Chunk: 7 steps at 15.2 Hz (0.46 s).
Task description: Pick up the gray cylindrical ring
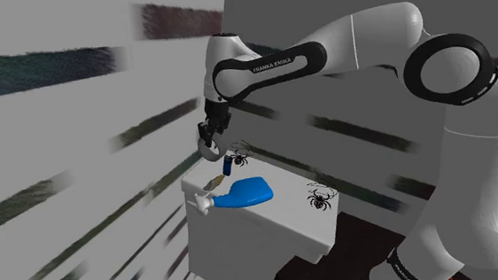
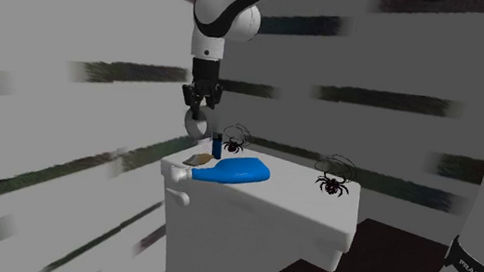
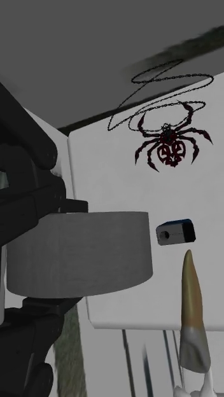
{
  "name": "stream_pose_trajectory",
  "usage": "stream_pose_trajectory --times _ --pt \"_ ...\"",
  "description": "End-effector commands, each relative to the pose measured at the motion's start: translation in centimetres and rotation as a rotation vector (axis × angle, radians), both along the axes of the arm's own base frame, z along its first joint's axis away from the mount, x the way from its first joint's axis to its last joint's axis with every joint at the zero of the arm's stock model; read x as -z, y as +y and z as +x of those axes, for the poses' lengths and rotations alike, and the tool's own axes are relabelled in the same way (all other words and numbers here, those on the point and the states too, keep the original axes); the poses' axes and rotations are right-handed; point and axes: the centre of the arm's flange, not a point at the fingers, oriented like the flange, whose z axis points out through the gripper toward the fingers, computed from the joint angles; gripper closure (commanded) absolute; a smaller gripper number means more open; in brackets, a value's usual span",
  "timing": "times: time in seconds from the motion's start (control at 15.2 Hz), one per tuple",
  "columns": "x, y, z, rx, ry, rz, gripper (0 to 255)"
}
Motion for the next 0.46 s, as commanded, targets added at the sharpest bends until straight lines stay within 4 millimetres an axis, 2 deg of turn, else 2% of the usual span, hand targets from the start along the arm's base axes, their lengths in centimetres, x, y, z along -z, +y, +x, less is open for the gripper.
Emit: stream_pose_trajectory --times 0.0,0.26,0.4 --pt "-1.1 -0.1 0.0 0.0 0.0 0.0 255" --pt "-3.2 -0.1 0.0 0.0 0.0 0.0 255" --pt "-3.3 -0.1 0.0 0.0 0.0 0.0 255"
